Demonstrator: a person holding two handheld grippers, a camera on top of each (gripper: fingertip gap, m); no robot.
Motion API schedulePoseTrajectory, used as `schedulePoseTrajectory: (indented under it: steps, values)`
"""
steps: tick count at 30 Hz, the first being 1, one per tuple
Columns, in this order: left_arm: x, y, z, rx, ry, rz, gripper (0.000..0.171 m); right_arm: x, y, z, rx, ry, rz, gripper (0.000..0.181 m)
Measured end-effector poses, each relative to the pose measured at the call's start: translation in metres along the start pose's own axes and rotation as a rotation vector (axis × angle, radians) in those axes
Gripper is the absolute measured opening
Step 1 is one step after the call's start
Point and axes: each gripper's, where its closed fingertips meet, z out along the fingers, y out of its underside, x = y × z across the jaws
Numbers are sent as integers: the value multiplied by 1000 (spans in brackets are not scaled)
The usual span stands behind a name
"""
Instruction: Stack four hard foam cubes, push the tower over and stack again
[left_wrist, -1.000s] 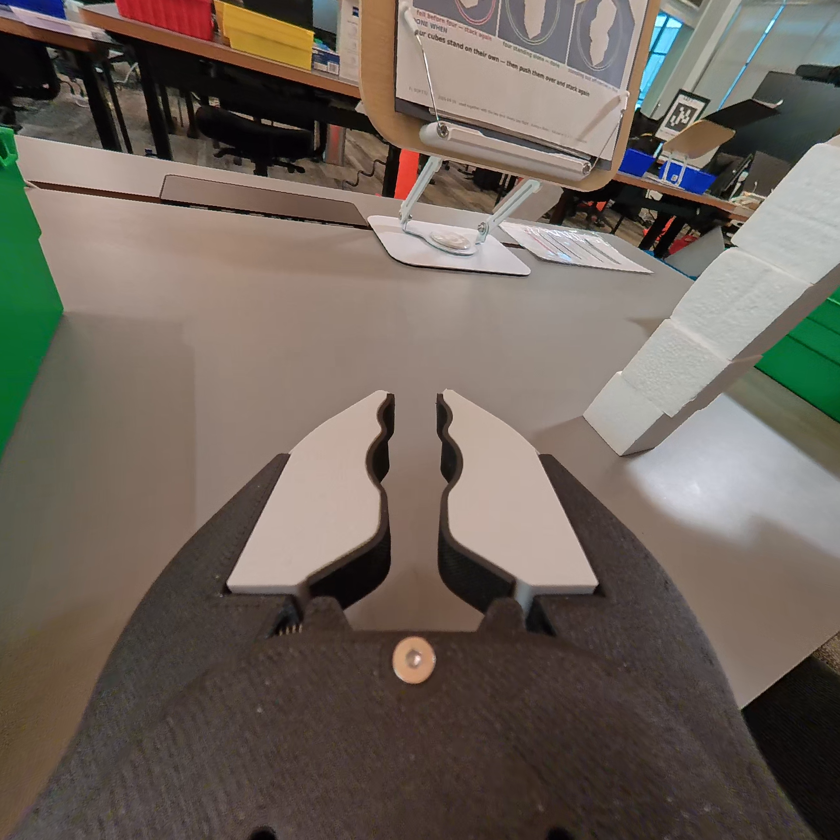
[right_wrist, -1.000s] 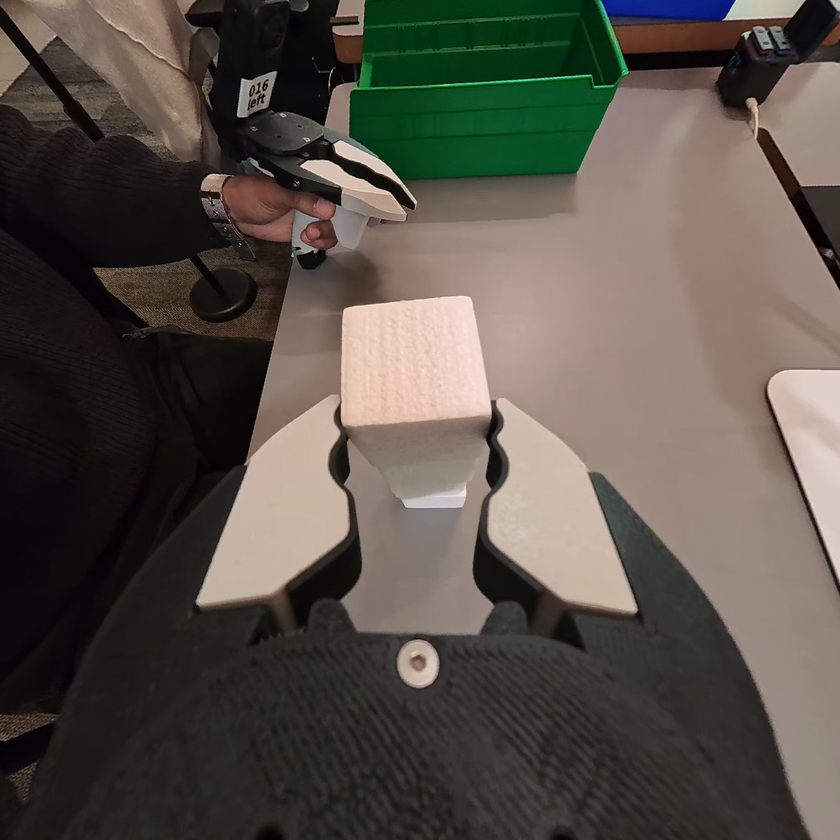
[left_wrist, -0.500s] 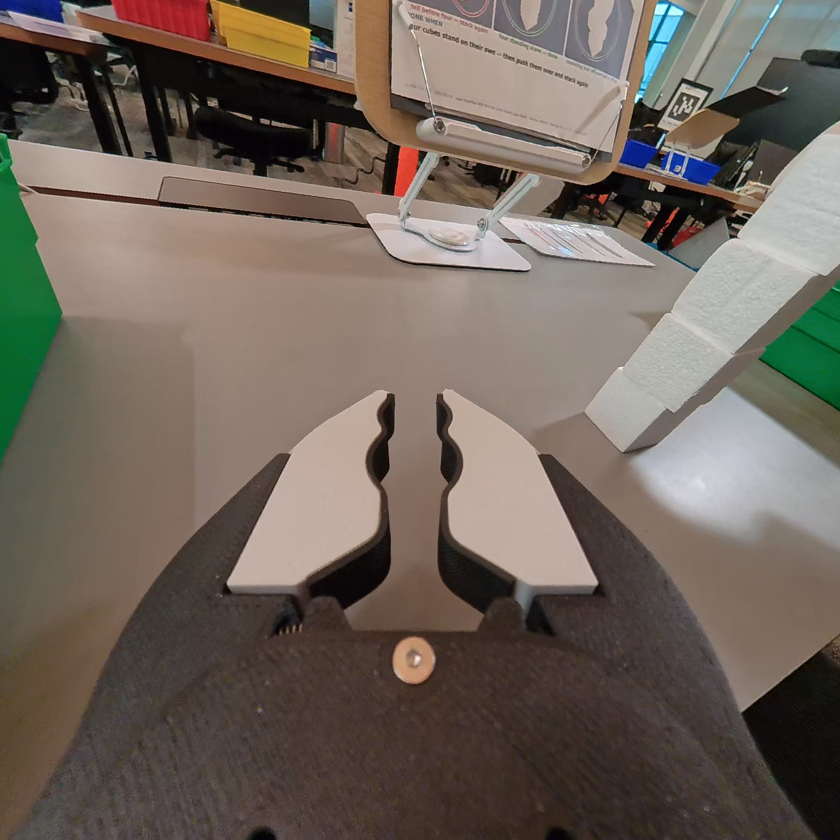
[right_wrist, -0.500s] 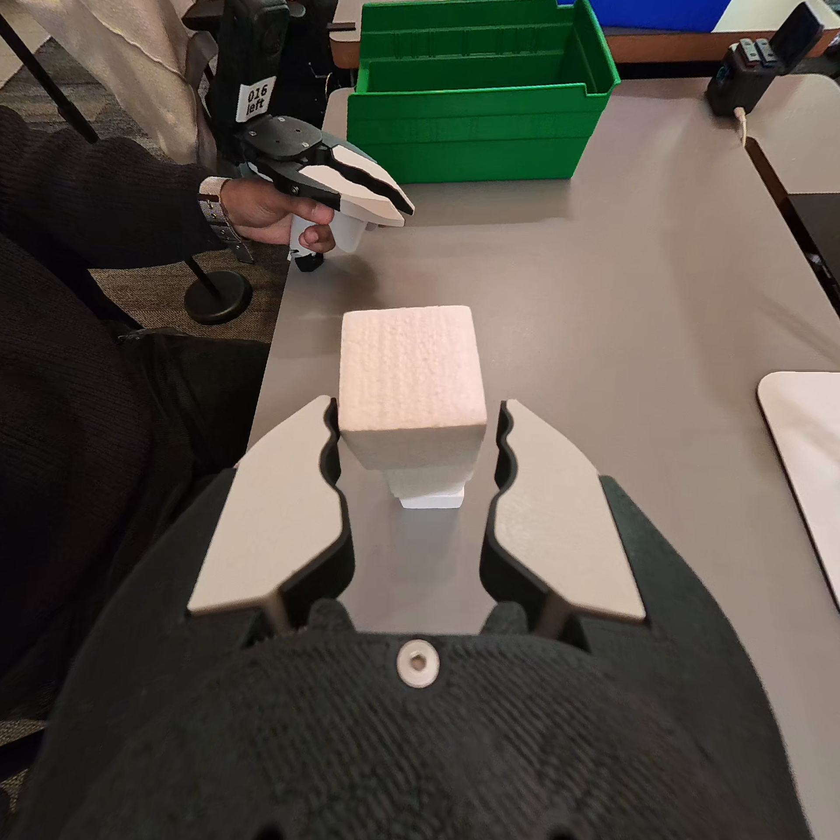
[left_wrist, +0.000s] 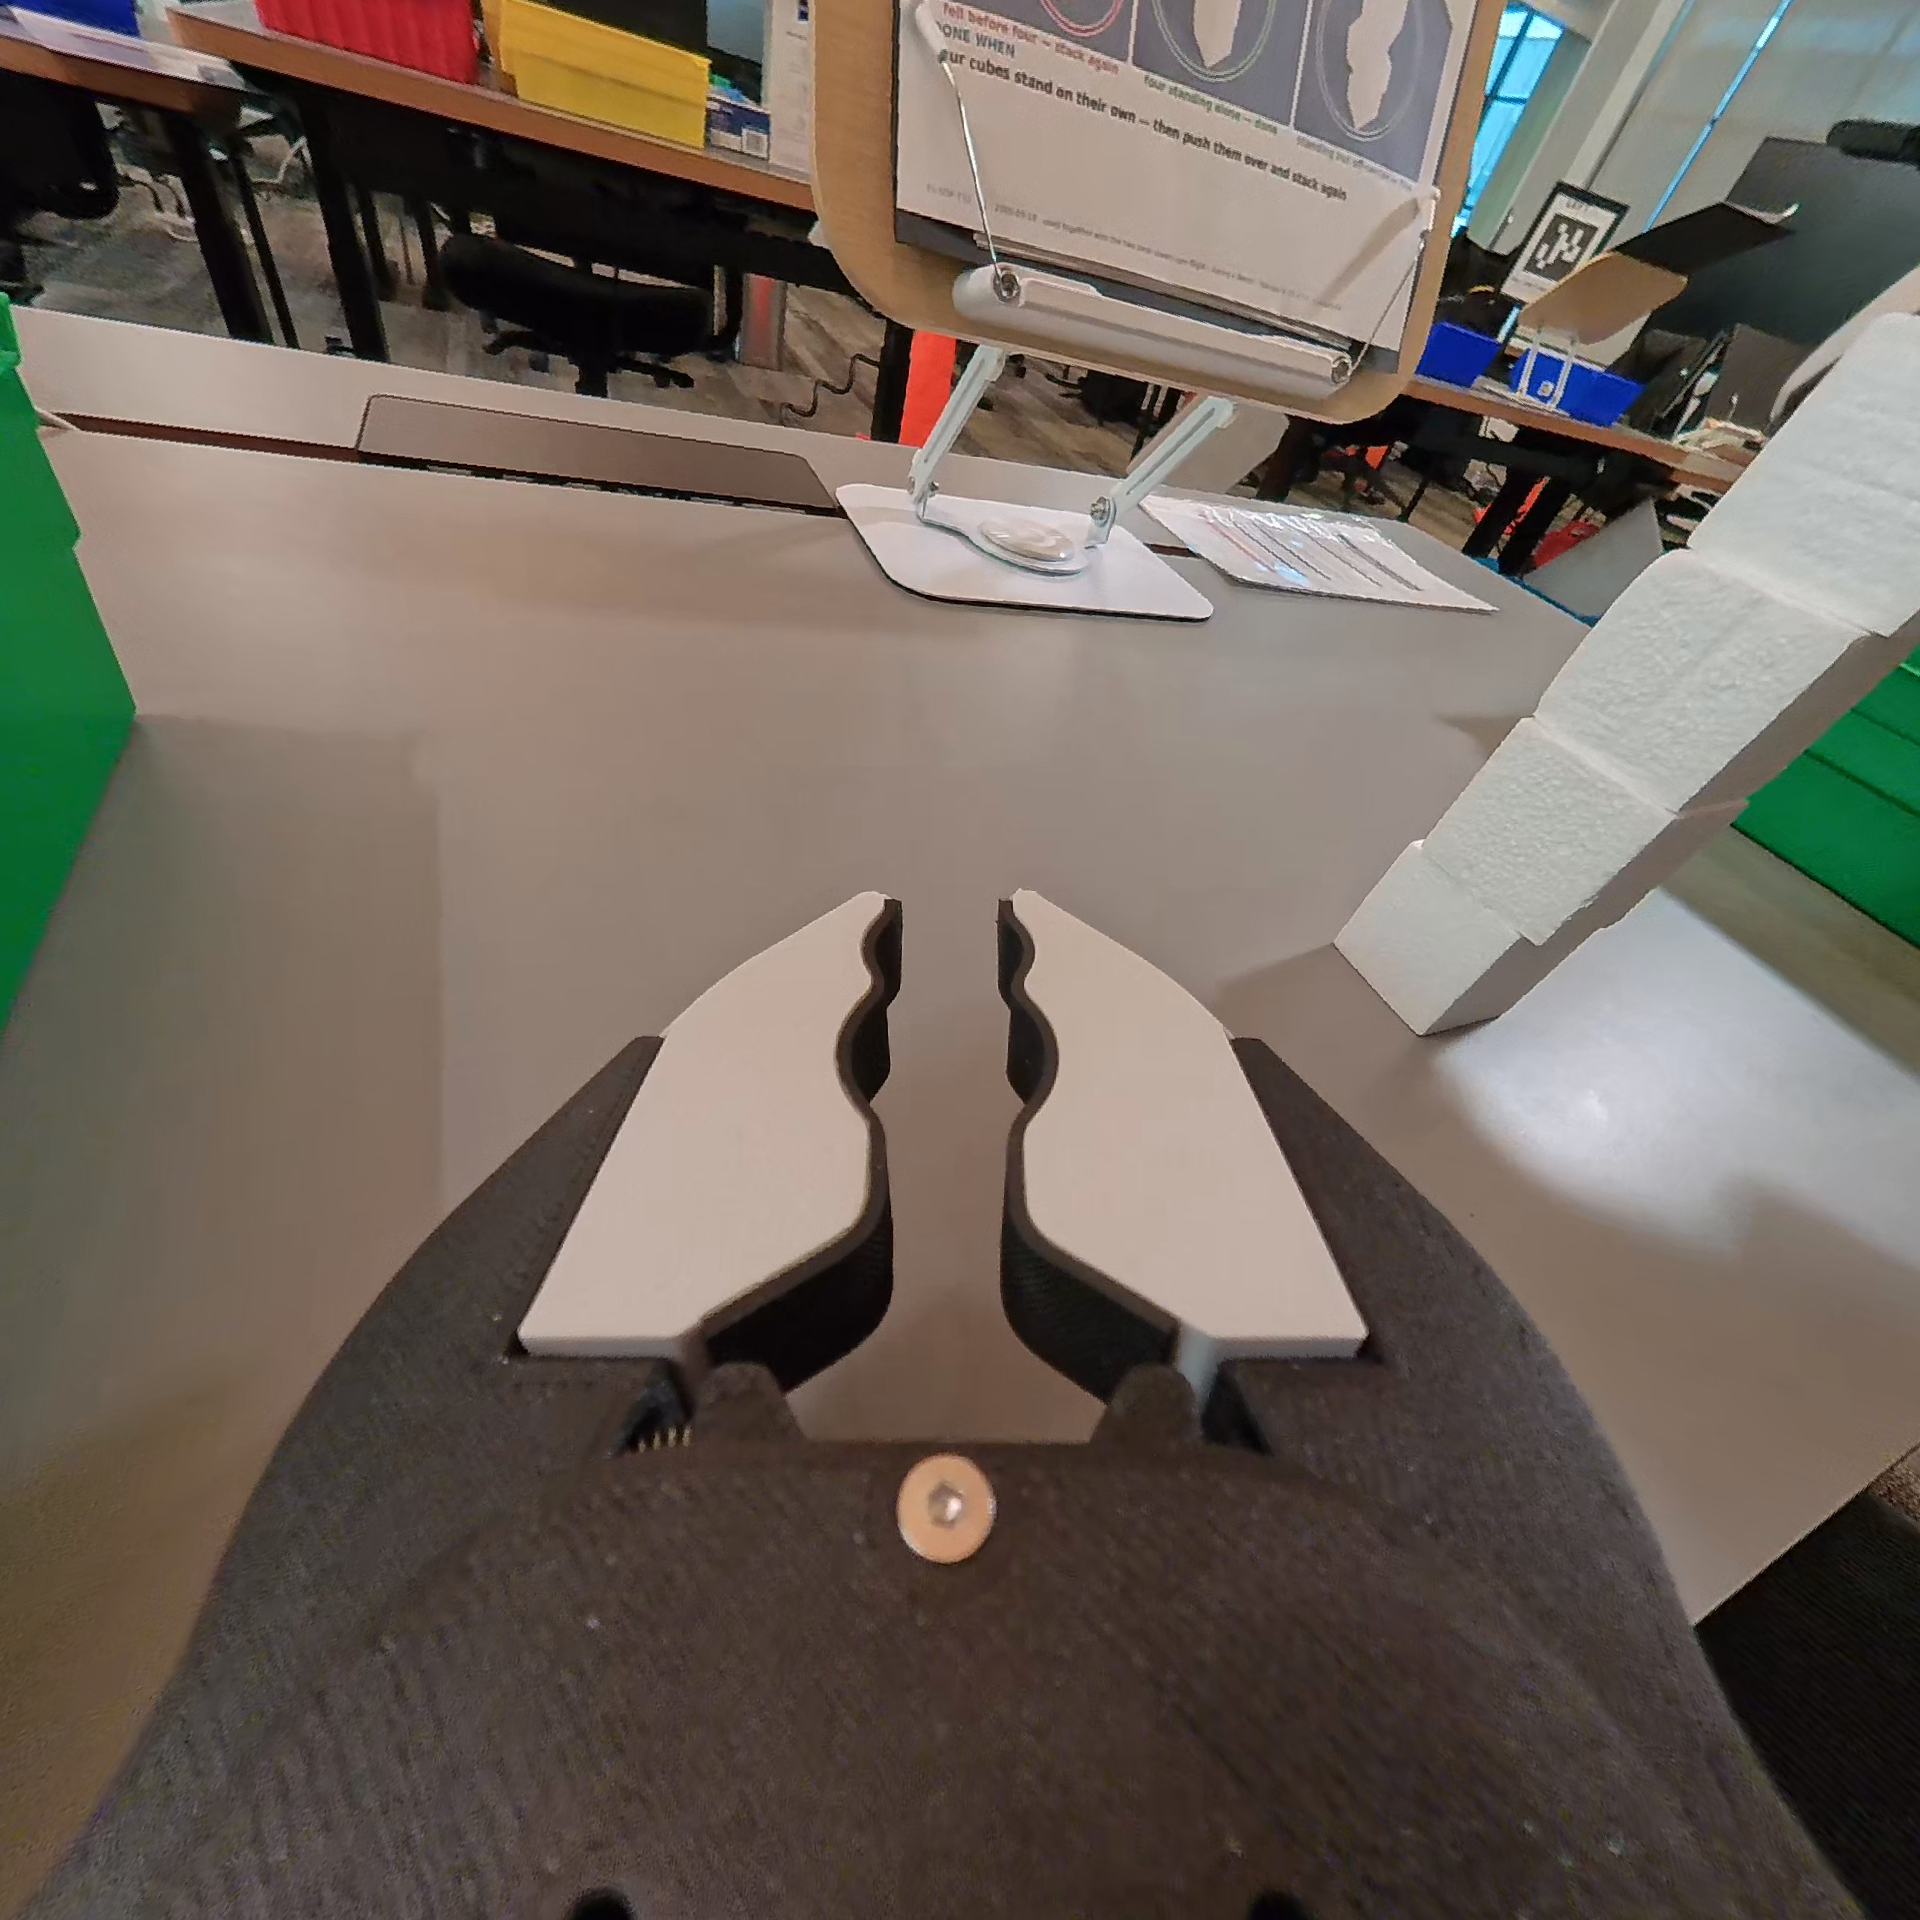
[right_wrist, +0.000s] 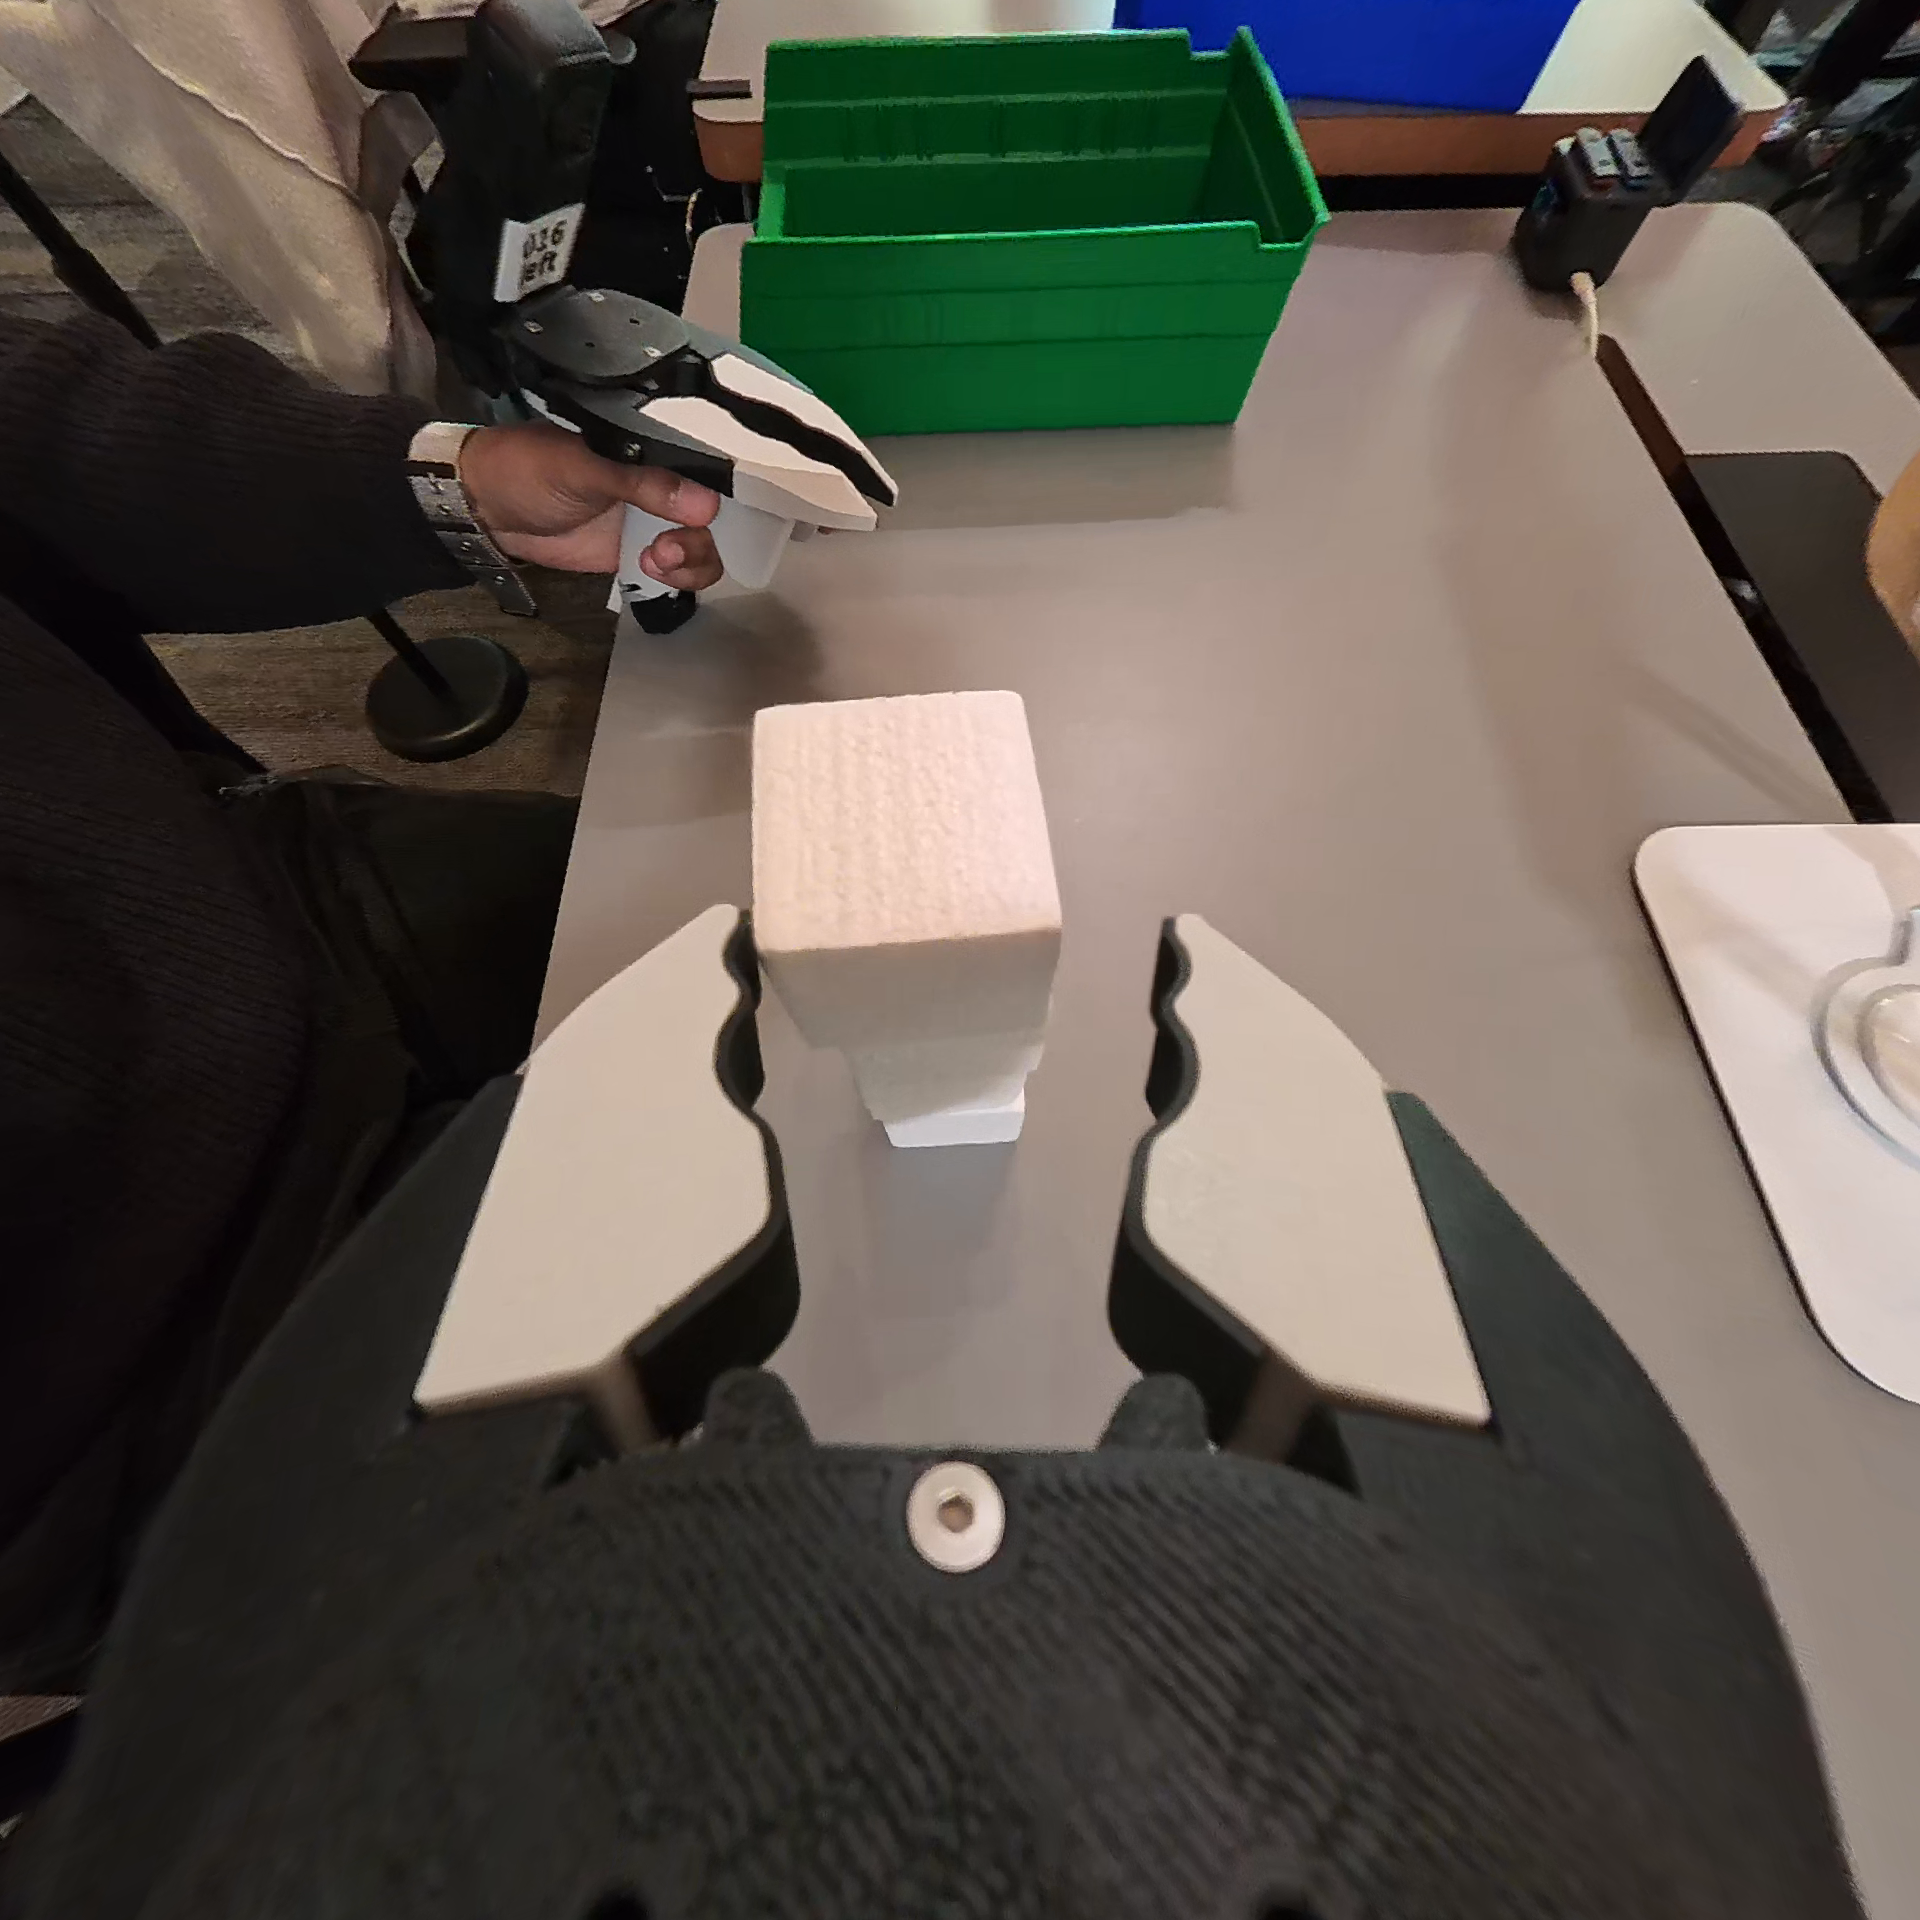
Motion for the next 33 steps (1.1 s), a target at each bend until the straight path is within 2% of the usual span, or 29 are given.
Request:
schedulePoseTrajectory:
  steps: [5, 9, 11, 13, 15, 18, 20, 22, 23, 25, 27, 30, 33]
  values:
    - [0, 0, 0, 0, 0, -1, 18, 6, -15, -29, 67, 86, -19, 82]
    - [0, 0, 0, -1, 1, -3, 18, -4, -57, -67, 337, 80, -16, 79]
    - [1, 0, 1, -2, 1, -1, 18, -4, -74, -86, 469, 93, 15, 65]
    - [1, 0, 1, -3, 1, 5, 18, -1, -81, -98, 541, 134, 28, 50]
    - [1, 0, 1, -4, -2, 14, 18, -7, -89, -106, 617, 114, 41, 38]
    - [0, -1, 2, -3, -8, 25, 18, -8, -97, -111, 659, 161, 19, 16]
    - [-1, -1, 1, -1, -11, 26, 18, -1, -100, -113, 654, 272, -13, 0]
    - [-2, -2, 1, 3, -13, 23, 18, 12, -100, -118, 635, 421, -20, 0]
    - [-3, -2, 1, 3, -13, 21, 18, 22, -95, -119, 579, 520, -22, 0]
    - [-3, -2, 1, -1, -10, 17, 20, 48, -78, -130, 440, 807, -31, 0]
    - [-4, -2, 1, -1, -12, 16, 20, 63, -66, -152, 391, 1067, -35, 0]
    - [-5, -3, 1, 0, -13, 16, 20, 67, -46, -165, 318, 1238, 10, 0]
    - [-3, -4, 0, 6, -9, 14, 20, 64, -33, -168, 284, 1305, -33, 0]
